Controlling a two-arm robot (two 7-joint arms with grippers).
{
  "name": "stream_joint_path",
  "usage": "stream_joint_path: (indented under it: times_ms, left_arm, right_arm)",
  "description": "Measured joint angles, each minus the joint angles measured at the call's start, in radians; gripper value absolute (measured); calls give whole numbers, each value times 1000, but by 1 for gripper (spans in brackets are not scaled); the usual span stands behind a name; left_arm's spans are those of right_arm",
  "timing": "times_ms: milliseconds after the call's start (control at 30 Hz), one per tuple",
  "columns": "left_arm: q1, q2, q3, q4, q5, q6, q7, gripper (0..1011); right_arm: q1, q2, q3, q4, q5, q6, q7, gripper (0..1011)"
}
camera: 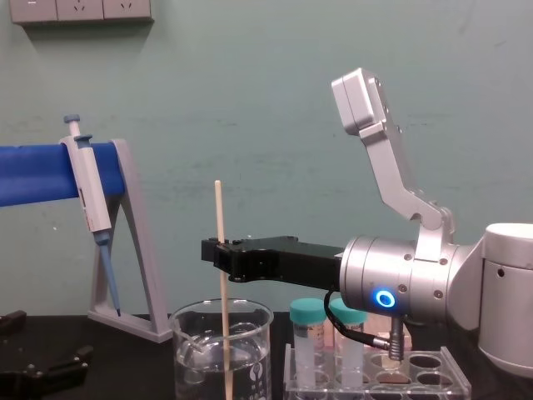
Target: Hold the thermometer with one hand and immerse one end into the beaker, then reinsert it into the test tube rack.
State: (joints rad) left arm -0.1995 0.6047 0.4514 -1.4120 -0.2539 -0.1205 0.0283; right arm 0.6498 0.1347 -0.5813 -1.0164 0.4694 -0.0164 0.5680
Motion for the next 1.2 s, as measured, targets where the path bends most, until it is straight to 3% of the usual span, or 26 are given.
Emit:
stream_joint_path:
  times_ms: [1200]
  left_arm:
    - [0, 0, 0, 0, 0, 0, 0, 1004]
  right_arm:
    - [0, 0, 0, 0, 0, 0, 0, 47]
